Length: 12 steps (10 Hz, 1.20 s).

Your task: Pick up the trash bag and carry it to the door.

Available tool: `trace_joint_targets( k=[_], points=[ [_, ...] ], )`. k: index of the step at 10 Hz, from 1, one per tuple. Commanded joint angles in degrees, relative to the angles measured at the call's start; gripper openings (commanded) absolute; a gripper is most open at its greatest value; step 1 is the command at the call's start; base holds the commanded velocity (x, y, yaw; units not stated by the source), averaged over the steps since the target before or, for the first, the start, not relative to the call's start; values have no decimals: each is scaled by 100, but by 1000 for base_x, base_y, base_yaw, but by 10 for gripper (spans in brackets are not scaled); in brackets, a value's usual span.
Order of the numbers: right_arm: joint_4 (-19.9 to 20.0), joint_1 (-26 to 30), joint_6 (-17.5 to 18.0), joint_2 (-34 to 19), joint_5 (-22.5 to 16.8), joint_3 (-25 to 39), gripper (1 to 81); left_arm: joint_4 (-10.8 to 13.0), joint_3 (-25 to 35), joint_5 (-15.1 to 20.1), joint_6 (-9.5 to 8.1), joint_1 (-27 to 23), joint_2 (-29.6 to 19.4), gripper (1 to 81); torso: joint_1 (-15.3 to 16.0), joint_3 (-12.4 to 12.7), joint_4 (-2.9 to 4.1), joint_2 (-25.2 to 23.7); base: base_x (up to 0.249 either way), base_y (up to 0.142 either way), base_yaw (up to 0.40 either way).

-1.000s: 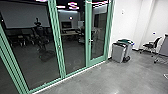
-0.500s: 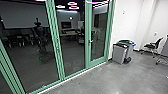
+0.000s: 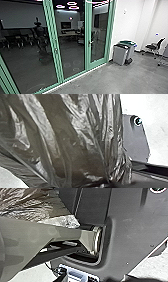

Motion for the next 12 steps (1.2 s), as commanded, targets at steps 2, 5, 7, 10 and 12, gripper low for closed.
trace_joint_targets(
  k=[2, 5, 7, 10, 12],
  points=[
    [14, 247, -5, 9, -337, 44, 811, 53, 18, 328, 37, -321, 26, 10, 0, 0, 0, 0, 177, 0, 0],
    [5, 247, -5, 9, -337, 44, 811, 79, 18, 319, 37, -321, 35, 10, 0, 0, 0, 0, 173, 0, 0],
    [5, 247, -5, 18, -337, 44, 811, 88, 18, 319, 37, -321, 35, 10, 0, 0, 0, 0, 169, -30, 0],
    [5, 247, -5, 18, -337, 44, 811, 88, 18, 327, 37, -321, 35, 10, 2, 0, 0, 0, 168, -62, 0],
    [5, 247, -5, 18, -337, 44, 811, 88, 18, 328, 37, -321, 35, 10, 0, 0, 0, 0, 168, -63, 0]
  ],
)
